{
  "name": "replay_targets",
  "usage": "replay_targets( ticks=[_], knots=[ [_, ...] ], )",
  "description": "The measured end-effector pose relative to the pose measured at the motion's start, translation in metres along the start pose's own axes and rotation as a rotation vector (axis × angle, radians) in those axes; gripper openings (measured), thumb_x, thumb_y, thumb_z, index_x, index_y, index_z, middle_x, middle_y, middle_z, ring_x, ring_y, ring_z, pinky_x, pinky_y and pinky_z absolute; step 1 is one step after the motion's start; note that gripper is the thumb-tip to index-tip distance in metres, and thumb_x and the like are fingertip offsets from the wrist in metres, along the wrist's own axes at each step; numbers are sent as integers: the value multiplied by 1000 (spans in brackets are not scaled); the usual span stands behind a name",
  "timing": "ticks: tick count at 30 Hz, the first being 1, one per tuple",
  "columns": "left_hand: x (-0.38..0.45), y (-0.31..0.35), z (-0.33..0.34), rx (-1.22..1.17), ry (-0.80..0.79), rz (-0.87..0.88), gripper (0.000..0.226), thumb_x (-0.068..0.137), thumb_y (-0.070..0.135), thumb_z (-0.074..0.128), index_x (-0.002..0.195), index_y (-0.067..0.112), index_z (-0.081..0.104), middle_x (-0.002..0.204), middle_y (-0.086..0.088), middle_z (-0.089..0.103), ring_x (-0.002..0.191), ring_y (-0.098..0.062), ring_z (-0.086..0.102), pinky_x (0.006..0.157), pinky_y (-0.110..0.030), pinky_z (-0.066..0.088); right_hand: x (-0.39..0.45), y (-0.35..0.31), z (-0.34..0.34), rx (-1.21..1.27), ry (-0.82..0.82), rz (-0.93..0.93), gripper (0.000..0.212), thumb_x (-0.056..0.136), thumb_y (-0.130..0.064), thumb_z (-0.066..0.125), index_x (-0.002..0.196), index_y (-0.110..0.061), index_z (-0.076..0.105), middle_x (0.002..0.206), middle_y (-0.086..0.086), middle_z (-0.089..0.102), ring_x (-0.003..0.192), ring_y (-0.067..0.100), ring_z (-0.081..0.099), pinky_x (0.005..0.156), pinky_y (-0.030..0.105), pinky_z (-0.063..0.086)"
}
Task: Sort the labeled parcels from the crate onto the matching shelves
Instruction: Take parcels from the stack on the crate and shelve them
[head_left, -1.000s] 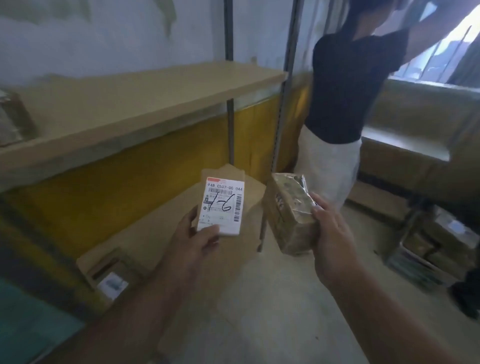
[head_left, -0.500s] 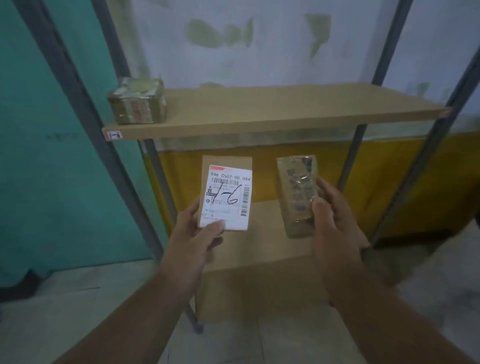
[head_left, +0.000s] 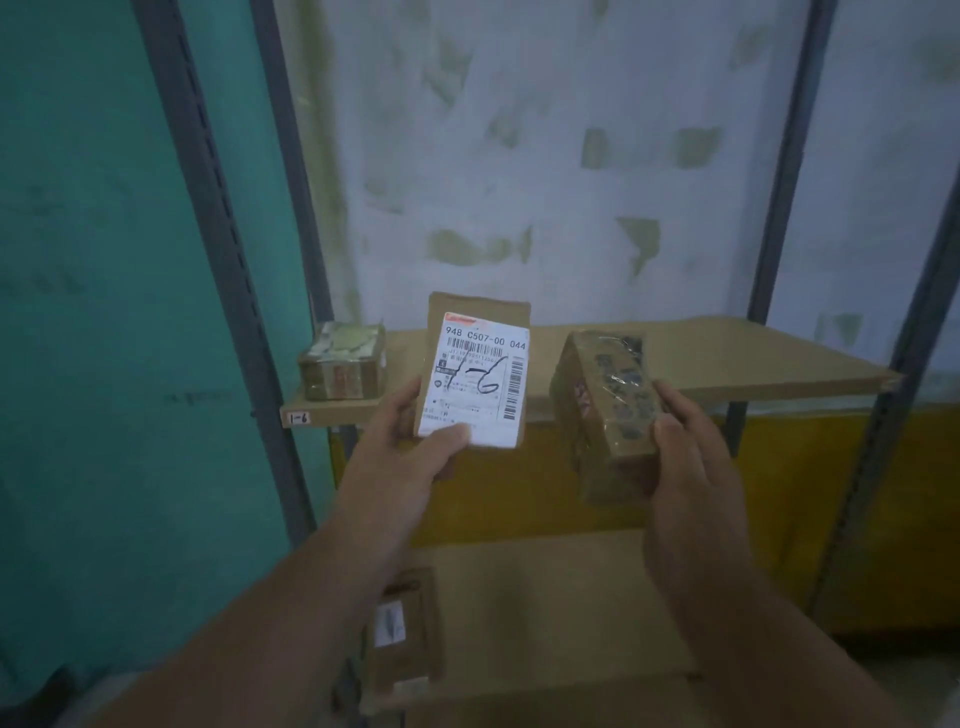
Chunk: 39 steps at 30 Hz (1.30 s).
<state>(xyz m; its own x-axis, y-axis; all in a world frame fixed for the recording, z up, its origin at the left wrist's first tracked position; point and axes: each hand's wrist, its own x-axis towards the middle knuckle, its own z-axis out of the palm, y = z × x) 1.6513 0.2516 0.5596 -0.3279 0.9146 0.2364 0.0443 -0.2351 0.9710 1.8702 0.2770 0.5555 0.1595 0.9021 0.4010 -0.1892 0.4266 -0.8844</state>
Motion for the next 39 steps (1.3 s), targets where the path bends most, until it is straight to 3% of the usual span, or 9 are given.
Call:
replay_targets(
  ticks=[4,7,12,17,22,25,29,32,39],
  knots=[
    [50,23,23,72,137,-23,80,54,54,74,130,37,57,113,10,73,103,-20,69,94,-52,55,49,-7,7,-6,-45,-38,34,106,-17,38,133,-25,57,104,-18,67,88,-10,66,71,19,58],
    [84,36,37,173,273,-41,47,71,47,74,113,29,66,107,12,71,96,-13,67,88,-40,56,93,-4,17,76,-77,8,35,105,-12,38,130,-23,60,92,-21,70,81,-8,68,59,14,54],
    [128,49,42,310,444,-133,29,82,47,67,86,18,70,84,4,70,78,-18,67,73,-33,56,150,4,33,162,-169,95,34,103,-14,41,121,-30,65,106,-7,75,95,10,73,73,33,58],
    [148,49,47,664,477,-235,51,78,62,56,96,16,66,89,-6,70,77,-28,70,77,-43,61,176,15,40,242,-263,142,34,102,-16,41,127,-20,64,112,2,74,103,19,71,86,42,58],
    [150,42,54,945,521,-263,57,86,58,39,102,11,67,96,-11,72,84,-30,67,82,-37,54,180,25,38,240,-356,137,32,102,-24,43,126,-27,64,116,-4,72,105,13,69,84,33,58],
    [139,40,57,1041,574,-260,56,96,56,40,117,9,63,115,-12,67,93,-29,58,74,-35,41,176,25,37,316,-383,217,37,92,-33,48,124,-30,66,121,2,71,110,23,68,92,51,55],
    [120,41,62,979,655,68,48,96,55,51,123,15,54,115,-5,60,102,-26,60,71,-34,40,170,20,35,391,-395,256,38,90,-33,49,123,-27,68,123,5,70,114,27,67,95,55,52],
    [104,49,66,723,484,316,35,93,51,60,120,28,56,108,10,60,93,-11,59,68,-27,43,162,12,36,408,-424,259,33,97,-33,48,122,-25,69,121,2,71,115,24,66,94,48,52],
    [62,68,22,132,-167,125,79,59,26,83,128,52,53,119,5,70,111,-16,68,91,-37,57,134,-17,44,243,-773,521,55,90,-49,55,133,-14,62,129,13,67,117,35,65,98,56,50]
  ],
)
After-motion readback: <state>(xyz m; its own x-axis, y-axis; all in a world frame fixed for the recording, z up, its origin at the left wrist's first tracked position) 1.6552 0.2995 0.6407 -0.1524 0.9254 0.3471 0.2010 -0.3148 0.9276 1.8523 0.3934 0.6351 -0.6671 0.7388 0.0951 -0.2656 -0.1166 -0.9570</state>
